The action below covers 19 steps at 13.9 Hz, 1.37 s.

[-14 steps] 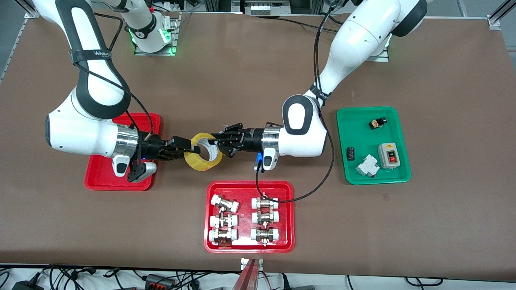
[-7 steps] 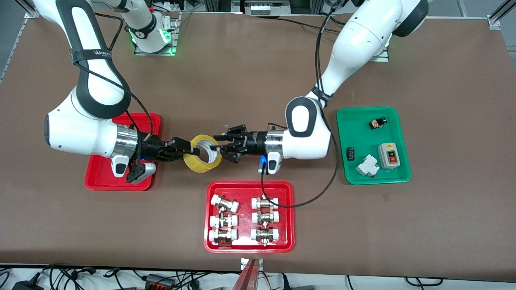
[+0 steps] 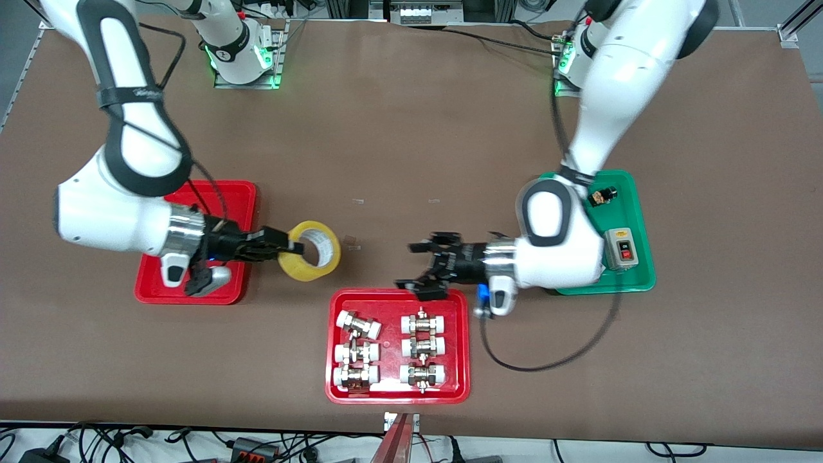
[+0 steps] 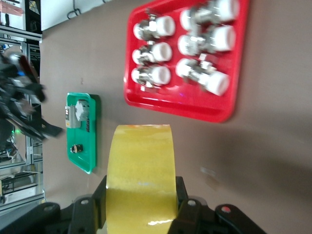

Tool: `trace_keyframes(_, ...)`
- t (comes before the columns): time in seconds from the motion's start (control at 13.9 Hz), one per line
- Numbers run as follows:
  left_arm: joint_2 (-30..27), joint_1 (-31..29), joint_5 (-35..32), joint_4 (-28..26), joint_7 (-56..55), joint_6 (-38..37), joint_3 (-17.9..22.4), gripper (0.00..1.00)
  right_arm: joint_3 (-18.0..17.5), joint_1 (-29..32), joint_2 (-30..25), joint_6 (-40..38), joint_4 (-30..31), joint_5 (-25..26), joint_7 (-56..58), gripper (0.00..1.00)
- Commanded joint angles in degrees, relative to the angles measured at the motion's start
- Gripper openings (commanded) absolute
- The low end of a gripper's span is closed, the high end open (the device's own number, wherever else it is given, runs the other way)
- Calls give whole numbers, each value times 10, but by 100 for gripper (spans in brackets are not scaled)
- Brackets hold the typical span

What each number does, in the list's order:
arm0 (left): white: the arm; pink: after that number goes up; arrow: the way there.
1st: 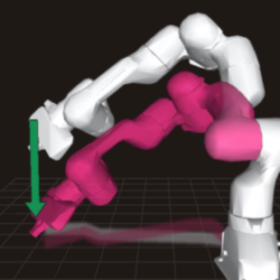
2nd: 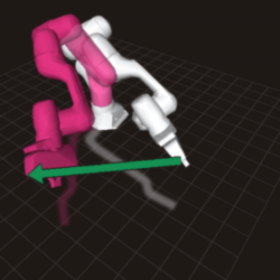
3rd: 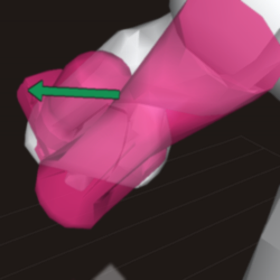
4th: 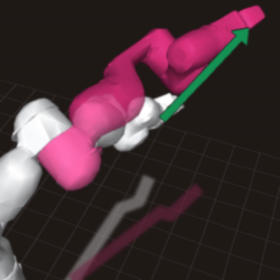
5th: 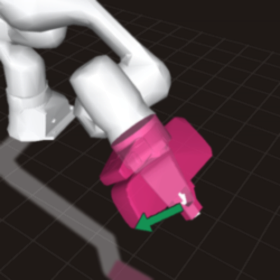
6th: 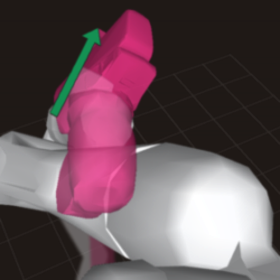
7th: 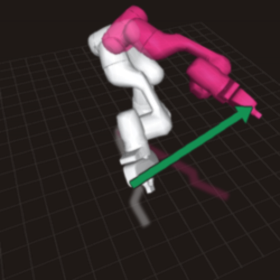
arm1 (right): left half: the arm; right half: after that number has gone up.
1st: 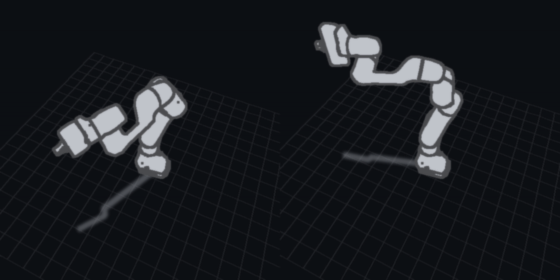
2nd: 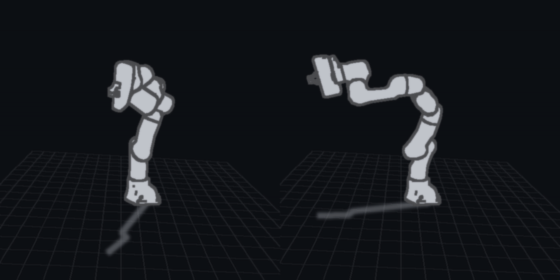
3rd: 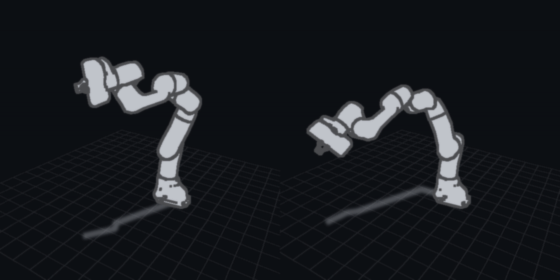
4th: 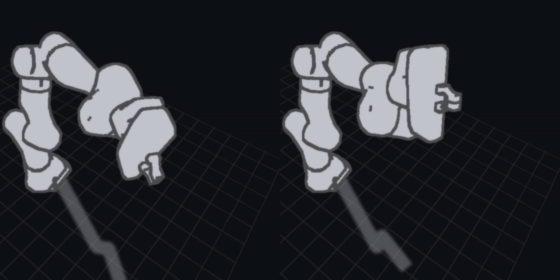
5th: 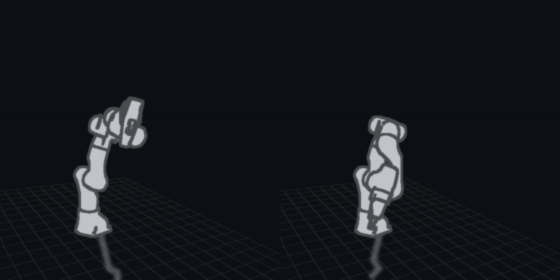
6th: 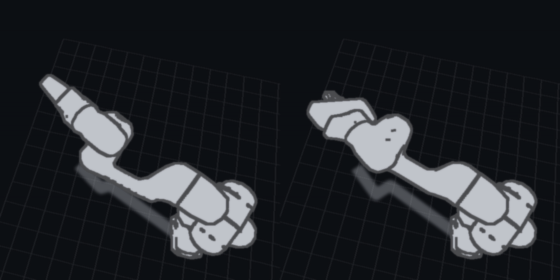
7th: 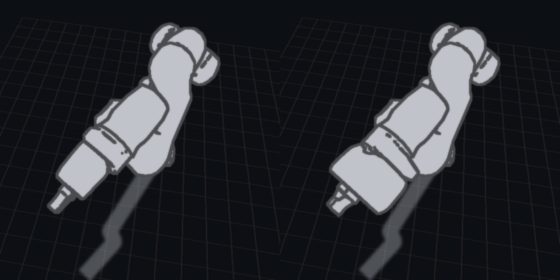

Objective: Left arm passes tape to right arm into tray
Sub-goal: 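Lower the tape into the red tray while the left gripper withdraws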

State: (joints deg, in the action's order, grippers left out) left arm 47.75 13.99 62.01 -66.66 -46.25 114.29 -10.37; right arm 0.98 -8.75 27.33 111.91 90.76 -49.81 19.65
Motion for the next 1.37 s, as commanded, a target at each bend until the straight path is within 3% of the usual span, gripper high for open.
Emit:
trace_keyframes(0.0, -25, -49, -126, 0, -8, -113, -6, 100, -6, 70, 25, -67, -7, 16, 69, 0)
trace_keyframes(0.29, -94, -52, -428, 17, -7, -161, -11, 100, -6, 150, 61, -128, -5, 49, 185, 0)
trace_keyframes(0.36, -102, -51, -474, 19, -7, -174, -14, 100, -6, 173, 73, -143, -4, 57, 221, 0)
trace_keyframes(0.79, -158, -63, -674, 20, 170, -241, -3, 100, -6, 237, 112, -155, 12, 95, 339, 0)
trace_keyframes(1.01, -188, -95, -677, 20, 168, -272, -4, 100, -6, 247, 134, -157, 16, 96, 369, 4)
trace_keyframes(1.08, -192, -102, -677, 21, 171, -280, -4, 100, -6, 247, 135, -156, 16, 104, 371, 11)
trace_keyframes(1.15, -193, -120, -677, 21, 171, -280, -5, 100, -6, 246, 135, -152, 16, 123, 372, 30)
trace_keyframes(1.22, -198, -129, -682, 21, 172, -280, -8, 100, -6, 241, 134, -149, 13, 138, 372, 69)
trace_keyframes(1.29, -224, -129, -691, 12, 174, -275, -3, 100, -6, 240, 132, -144, 12, 151, 372, 100)
